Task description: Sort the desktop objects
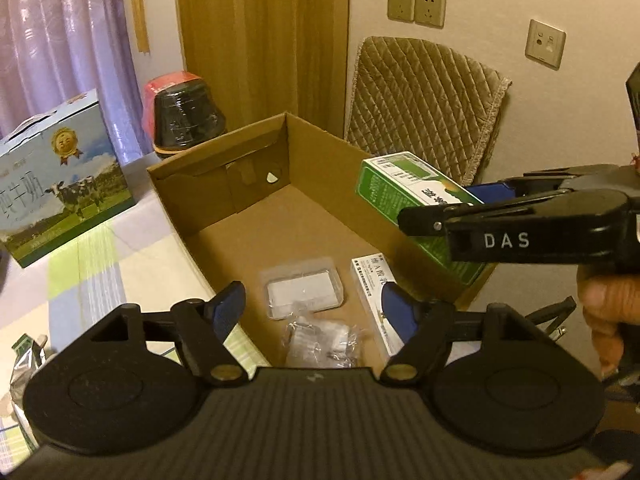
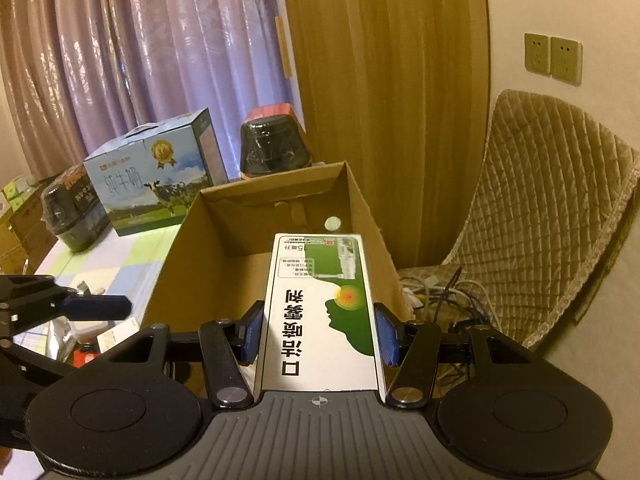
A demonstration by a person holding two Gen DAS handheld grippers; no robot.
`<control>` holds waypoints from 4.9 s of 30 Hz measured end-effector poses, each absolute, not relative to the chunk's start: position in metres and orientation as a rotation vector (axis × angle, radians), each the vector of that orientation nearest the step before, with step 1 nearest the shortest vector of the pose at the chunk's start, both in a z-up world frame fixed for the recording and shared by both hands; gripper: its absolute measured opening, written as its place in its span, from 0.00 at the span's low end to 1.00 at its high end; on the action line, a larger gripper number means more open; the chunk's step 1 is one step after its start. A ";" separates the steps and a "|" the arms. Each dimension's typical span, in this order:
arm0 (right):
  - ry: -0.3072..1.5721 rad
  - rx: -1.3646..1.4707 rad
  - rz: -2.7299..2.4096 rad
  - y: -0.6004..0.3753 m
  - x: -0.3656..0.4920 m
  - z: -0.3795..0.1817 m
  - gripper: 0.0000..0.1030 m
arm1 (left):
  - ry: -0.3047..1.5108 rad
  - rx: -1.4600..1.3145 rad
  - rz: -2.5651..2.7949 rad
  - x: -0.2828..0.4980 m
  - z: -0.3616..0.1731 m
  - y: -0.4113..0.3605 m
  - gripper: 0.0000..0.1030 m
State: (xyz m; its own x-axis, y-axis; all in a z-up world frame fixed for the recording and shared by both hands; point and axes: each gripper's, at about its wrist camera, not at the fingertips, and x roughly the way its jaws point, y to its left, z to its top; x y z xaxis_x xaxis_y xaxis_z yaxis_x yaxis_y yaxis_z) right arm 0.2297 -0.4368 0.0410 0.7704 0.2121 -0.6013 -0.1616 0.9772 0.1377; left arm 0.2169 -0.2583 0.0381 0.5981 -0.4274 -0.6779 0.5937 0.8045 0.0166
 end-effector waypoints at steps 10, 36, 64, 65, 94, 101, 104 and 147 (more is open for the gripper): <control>0.667 0.081 0.222 -0.422 0.241 0.039 0.51 | 0.716 0.190 -0.545 0.202 0.041 -0.216 0.73; 0.638 0.170 0.227 -0.409 0.161 0.045 0.78 | 0.726 0.054 -0.435 0.146 0.045 -0.126 0.82; 0.749 0.084 0.425 -0.290 0.071 0.020 0.98 | 0.774 -0.044 -0.152 0.070 0.026 0.022 0.99; 0.747 0.075 0.432 -0.286 0.071 0.020 0.98 | 0.772 -0.042 -0.149 0.071 0.026 0.024 0.99; 0.721 -0.263 0.475 -0.187 0.191 -0.060 0.98 | 0.798 0.056 -0.184 0.164 -0.024 0.047 0.99; 0.753 -0.325 0.449 -0.182 0.232 -0.085 0.98 | 0.802 0.067 -0.215 0.184 -0.041 0.043 0.99; 0.767 -0.343 0.451 -0.179 0.243 -0.092 0.98 | 0.800 0.073 -0.221 0.192 -0.047 0.040 0.99; 0.818 -0.342 0.525 -0.173 0.166 -0.104 0.68 | 0.807 0.298 -0.428 0.191 -0.082 0.018 0.77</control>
